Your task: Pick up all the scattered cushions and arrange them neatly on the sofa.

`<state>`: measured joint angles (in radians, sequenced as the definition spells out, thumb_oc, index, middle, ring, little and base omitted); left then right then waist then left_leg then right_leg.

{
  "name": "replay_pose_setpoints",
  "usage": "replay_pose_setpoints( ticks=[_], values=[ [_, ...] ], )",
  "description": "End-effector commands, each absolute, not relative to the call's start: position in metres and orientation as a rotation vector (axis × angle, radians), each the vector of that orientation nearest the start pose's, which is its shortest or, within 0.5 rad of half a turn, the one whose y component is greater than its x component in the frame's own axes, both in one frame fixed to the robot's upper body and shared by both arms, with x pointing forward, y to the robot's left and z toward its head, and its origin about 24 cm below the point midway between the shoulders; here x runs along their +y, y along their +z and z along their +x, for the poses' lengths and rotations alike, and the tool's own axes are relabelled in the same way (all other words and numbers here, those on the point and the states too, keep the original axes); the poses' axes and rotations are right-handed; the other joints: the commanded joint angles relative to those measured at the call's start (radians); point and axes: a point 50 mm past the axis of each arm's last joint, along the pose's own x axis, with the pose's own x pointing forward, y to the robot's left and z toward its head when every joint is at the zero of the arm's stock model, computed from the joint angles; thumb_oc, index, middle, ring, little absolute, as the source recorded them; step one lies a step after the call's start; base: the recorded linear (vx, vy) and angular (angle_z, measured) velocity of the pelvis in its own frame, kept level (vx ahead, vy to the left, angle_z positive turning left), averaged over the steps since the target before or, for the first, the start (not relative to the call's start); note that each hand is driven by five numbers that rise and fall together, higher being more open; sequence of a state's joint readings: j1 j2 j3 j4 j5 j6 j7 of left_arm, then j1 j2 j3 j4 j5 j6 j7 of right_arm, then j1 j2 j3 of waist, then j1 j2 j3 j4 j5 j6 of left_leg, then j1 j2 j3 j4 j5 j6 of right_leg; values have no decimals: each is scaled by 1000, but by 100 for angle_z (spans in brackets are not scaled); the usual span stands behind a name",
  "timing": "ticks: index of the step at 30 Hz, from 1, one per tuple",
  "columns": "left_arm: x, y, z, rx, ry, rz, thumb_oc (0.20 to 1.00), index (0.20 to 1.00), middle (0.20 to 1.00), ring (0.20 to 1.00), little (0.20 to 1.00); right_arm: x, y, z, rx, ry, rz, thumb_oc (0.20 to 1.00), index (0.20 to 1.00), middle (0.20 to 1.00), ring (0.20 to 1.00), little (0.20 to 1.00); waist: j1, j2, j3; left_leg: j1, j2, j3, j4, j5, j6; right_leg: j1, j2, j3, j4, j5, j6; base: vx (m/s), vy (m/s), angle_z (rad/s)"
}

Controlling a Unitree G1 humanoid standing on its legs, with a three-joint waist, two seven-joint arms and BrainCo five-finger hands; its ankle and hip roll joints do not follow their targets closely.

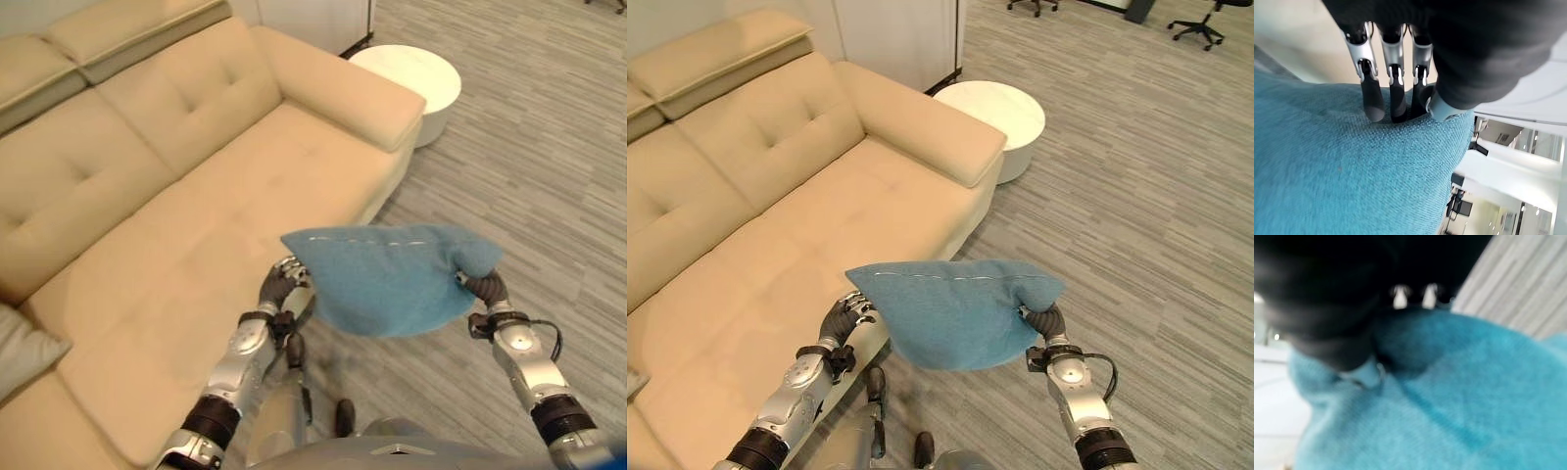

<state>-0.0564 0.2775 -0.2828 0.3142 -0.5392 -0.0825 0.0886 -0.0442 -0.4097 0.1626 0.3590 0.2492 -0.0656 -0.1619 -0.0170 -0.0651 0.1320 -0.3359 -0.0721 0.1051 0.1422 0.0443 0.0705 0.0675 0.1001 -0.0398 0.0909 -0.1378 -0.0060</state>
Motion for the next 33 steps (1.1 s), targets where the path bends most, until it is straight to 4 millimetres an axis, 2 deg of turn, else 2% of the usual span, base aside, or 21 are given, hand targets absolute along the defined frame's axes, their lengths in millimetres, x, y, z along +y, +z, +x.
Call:
replay_pose_setpoints(
  ticks=[1,3,4,7,8,9,12,13,14,18,21,22,23,24,25,26,28,29,33],
  values=[
    [145,34,270,23,-181,-213,200,200,200,200,200,-211,28,266,32,-48,-172,200,200,200,200,200,16,-39,-78,88,49,-6,63,-85,-53,-48,-189,102,119,53,127,186,166,-51],
    [149,37,271,11,-170,-202,200,200,200,200,200,-208,30,268,20,-40,-170,200,200,200,200,200,13,-40,-70,122,42,-3,57,-103,-34,-93,-207,98,234,140,151,136,142,-25],
    [152,39,271,3,-168,-190,200,200,200,200,200,-205,33,269,5,-30,-163,200,200,200,200,200,8,-30,-67,157,42,-6,48,-124,-28,-140,-214,94,260,161,155,216,141,14],
    [150,38,271,-1,-168,-198,200,200,200,200,200,-206,34,271,2,-30,-162,200,200,200,200,200,-22,-20,-62,222,19,-57,17,-144,-24,-222,-141,143,189,124,132,269,84,44],
    [148,38,271,0,-180,-195,200,200,200,200,200,-207,34,271,3,-28,-160,200,200,200,200,200,-36,-29,-55,246,-4,-80,14,-158,-24,-261,-126,164,78,138,136,329,35,96],
    [146,38,272,-2,-184,-195,200,200,200,200,200,-208,32,271,10,-32,-161,200,200,200,200,200,-51,-31,-43,268,-15,-103,19,-172,-25,-281,-107,182,40,155,143,306,8,82],
    [140,37,273,0,-221,-180,200,200,200,200,200,-213,27,265,30,-44,-164,200,200,200,200,200,-96,-46,-28,315,-50,-186,18,-196,-32,-343,-36,295,-22,194,176,211,-22,106],
    [138,37,272,2,-233,-178,200,200,200,200,200,-215,25,263,41,-49,-161,200,200,200,200,200,-102,-53,-26,315,-62,-210,33,-202,-34,-332,-36,322,-29,201,181,193,-122,140],
    [136,34,270,12,-247,-178,200,200,200,200,200,-216,23,260,49,-49,-149,200,200,200,200,200,-102,-61,-34,321,-71,-248,41,-212,-35,-321,-37,355,-26,225,171,217,-174,118],
    [134,32,265,16,-258,-196,200,200,200,200,200,-218,19,257,64,-47,-140,200,200,200,200,200,-106,-61,-65,350,-45,-316,-11,-191,-53,-299,-34,342,-13,224,144,177,-177,114],
    [131,35,266,3,-263,-205,200,200,200,200,200,-221,20,255,59,-59,-145,200,200,200,200,200,-108,-57,-77,351,-20,-356,-31,-179,-75,-287,-32,314,1,193,118,119,-165,77],
    [128,36,267,-4,-270,-210,200,200,200,200,200,-224,21,255,52,-73,-145,200,200,200,200,200,-117,-57,-78,341,-8,-363,-32,-175,-88,-282,-40,285,2,181,108,48,-160,89],
    [127,38,269,-9,-274,-215,200,200,200,200,200,-227,21,254,55,-84,-147,200,200,200,200,200,-123,-60,-81,330,7,-351,-31,-177,-95,-279,-49,257,3,168,102,73,-195,144],
    [125,40,270,-15,-286,-210,200,200,200,200,200,-232,21,252,54,-103,-155,200,200,200,200,200,-138,-67,-83,307,27,-310,-14,-184,-99,-269,-68,210,0,158,95,55,-157,127],
    [124,40,271,-15,-286,-212,200,200,200,200,200,-235,21,250,54,-117,-155,200,200,200,200,200,-147,-73,-82,294,44,-261,-3,-189,-103,-257,-81,184,-4,151,93,45,-85,138],
    [123,39,271,-11,-286,-217,200,200,200,200,200,-238,20,247,61,-130,-158,200,200,200,200,200,-156,-72,-79,284,75,-185,-8,-184,-107,-242,-95,153,-8,139,95,-17,8,123],
    [120,39,273,-7,-299,-209,200,200,200,200,200,-243,18,243,67,-160,-155,200,200,200,200,200,-171,-77,-78,219,124,-55,-19,-128,-112,-225,-131,103,-20,135,104,-35,50,164],
    [121,39,273,-4,-301,-196,200,200,200,200,200,-245,19,243,64,-167,-159,200,200,200,200,200,-169,-75,-71,194,142,-13,-23,-116,-113,-223,-141,86,-15,134,108,21,90,149],
    [128,36,267,5,-293,-183,200,200,200,200,200,-240,22,246,55,-147,-157,200,200,200,200,200,-160,-71,-79,203,129,-1,-50,-118,-107,-206,-149,100,-11,132,125,103,164,16]
  ],
)
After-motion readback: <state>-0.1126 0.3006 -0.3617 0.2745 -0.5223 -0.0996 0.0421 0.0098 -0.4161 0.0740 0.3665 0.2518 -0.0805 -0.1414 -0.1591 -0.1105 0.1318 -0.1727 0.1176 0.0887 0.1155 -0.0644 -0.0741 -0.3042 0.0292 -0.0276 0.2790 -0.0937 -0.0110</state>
